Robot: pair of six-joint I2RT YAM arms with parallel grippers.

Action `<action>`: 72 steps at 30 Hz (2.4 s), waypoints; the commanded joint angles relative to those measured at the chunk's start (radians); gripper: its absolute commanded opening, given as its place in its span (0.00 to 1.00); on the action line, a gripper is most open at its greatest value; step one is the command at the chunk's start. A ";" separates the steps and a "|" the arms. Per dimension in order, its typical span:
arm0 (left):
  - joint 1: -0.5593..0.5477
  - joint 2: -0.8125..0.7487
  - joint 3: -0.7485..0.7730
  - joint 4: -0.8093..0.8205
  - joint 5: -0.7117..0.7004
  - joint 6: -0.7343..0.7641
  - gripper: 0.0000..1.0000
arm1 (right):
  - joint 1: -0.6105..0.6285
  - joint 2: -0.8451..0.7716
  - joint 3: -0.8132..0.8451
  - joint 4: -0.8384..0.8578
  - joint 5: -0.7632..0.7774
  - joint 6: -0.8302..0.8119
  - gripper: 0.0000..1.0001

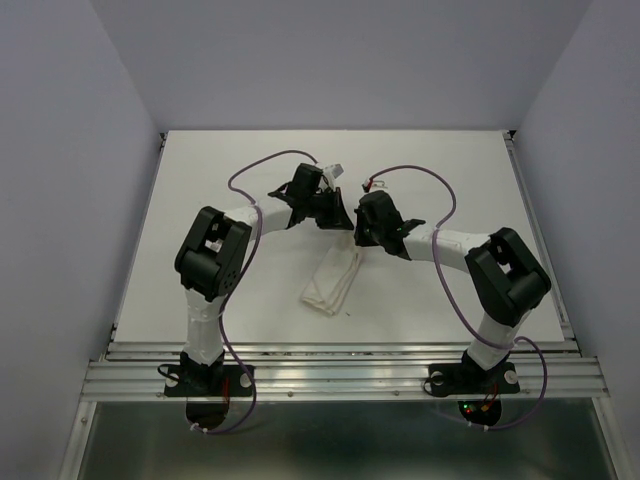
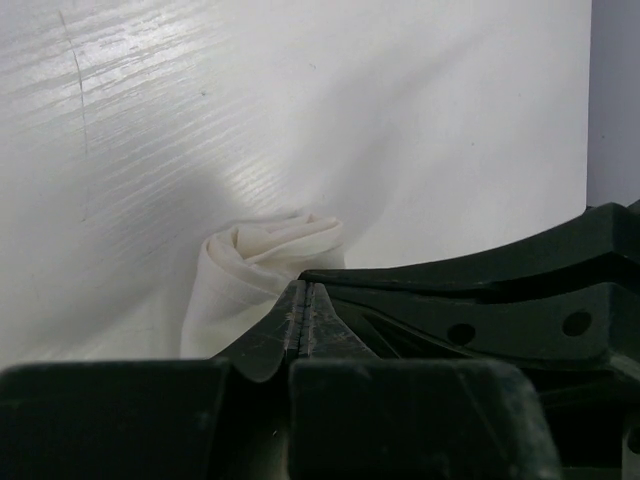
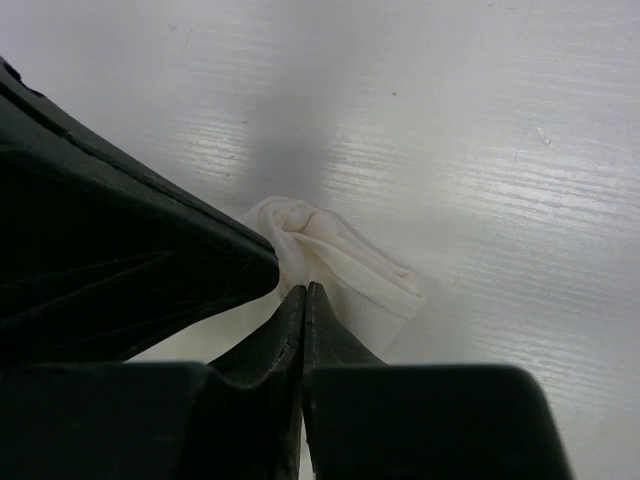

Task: Fold the napkin into a case and place the utensils inside
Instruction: Stuff the top corner of the smaller-rectangle-folded napkin into the folded napkin.

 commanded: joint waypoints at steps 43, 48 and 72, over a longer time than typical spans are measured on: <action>-0.018 0.082 0.068 -0.049 -0.011 0.040 0.00 | -0.003 -0.075 0.020 0.044 0.089 0.074 0.01; -0.018 0.084 0.074 -0.051 0.002 0.043 0.00 | -0.003 -0.098 -0.020 0.103 0.072 0.090 0.01; -0.030 0.099 0.066 -0.046 -0.050 0.015 0.00 | -0.003 -0.078 -0.086 0.195 -0.035 0.116 0.01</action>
